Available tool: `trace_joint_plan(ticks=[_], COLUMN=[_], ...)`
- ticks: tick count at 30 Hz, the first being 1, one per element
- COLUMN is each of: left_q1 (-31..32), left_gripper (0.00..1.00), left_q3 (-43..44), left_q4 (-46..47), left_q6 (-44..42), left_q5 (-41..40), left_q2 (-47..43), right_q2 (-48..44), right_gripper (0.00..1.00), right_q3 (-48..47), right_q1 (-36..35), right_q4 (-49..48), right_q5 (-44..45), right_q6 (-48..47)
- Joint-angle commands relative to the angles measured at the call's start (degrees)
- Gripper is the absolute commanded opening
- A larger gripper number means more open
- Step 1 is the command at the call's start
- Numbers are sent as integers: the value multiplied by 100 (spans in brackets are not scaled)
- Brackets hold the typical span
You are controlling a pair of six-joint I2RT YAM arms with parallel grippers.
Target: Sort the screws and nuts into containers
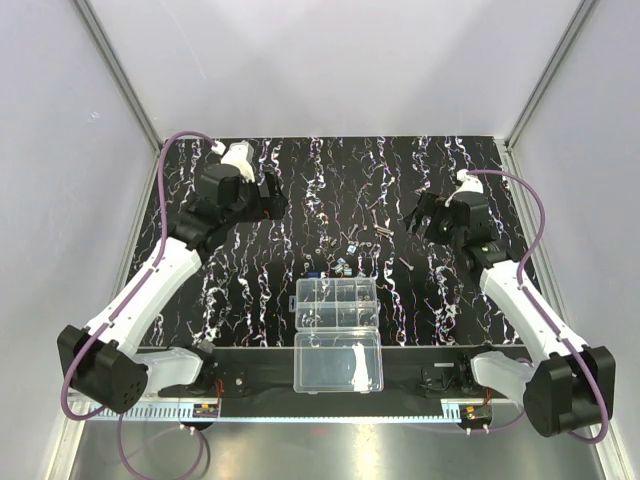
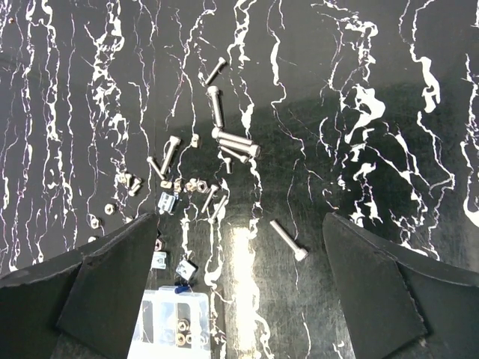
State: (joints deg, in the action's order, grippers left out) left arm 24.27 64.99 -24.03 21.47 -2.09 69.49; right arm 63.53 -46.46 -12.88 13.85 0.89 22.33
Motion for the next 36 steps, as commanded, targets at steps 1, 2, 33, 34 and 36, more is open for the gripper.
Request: trace_joint_plan(ticks=[1, 2, 33, 34, 36], left_q1=[-19, -19, -19, -19, -28], left_gripper=[99, 99, 99, 99, 99], left_q3=[13, 31, -4, -4, 5], left_q4=[355, 338, 303, 303, 276], left_q6=[-20, -38, -21, -29, -20], left_q5=[51, 59, 68, 59, 42], left_q2=[-103, -111, -155, -155, -155], right_q2=[-139, -104, 2559, 2559, 2603], right_gripper=[100, 100, 76, 76, 72], right_q3=[-170, -206, -883, -891, -952], right_q1=[-39, -39, -487, -496, -496], right_q4=[249, 311, 1111, 1129, 1234], right_q5=[166, 184, -388, -335, 24], right_q6=[-62, -88, -1248, -1283, -1292])
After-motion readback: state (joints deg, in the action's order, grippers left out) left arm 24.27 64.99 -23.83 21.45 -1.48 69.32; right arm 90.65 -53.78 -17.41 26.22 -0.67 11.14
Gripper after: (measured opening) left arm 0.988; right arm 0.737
